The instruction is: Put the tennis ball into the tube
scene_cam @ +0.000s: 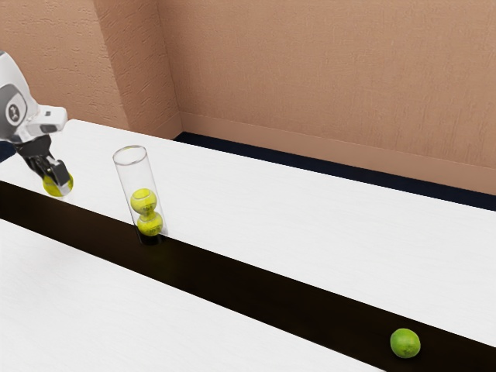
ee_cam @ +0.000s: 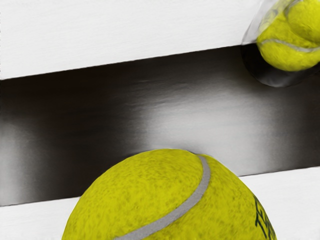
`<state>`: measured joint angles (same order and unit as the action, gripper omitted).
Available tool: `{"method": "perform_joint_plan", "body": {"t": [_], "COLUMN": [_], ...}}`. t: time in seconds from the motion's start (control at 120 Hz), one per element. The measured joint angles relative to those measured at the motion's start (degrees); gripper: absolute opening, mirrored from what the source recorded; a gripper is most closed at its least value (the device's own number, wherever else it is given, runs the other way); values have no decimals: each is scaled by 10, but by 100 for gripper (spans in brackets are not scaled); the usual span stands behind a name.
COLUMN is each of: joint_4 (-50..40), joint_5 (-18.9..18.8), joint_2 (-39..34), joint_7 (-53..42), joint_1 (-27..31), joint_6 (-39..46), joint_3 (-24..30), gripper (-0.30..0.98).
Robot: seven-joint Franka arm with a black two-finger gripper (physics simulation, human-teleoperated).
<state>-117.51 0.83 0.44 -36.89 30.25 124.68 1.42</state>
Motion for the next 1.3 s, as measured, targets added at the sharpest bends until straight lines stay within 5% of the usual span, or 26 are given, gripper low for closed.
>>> {"method": "perform_joint_plan", "body": {"t": [0.4,1.3], "joint_4": [60,239], "joint_5": [59,64], "joint_2": [-76,100], "joint_7": [67,129], "joint_1": [-15,-40], "joint_6": [-126,-160], "joint_3": [80,100], "gripper": [23,34]}}
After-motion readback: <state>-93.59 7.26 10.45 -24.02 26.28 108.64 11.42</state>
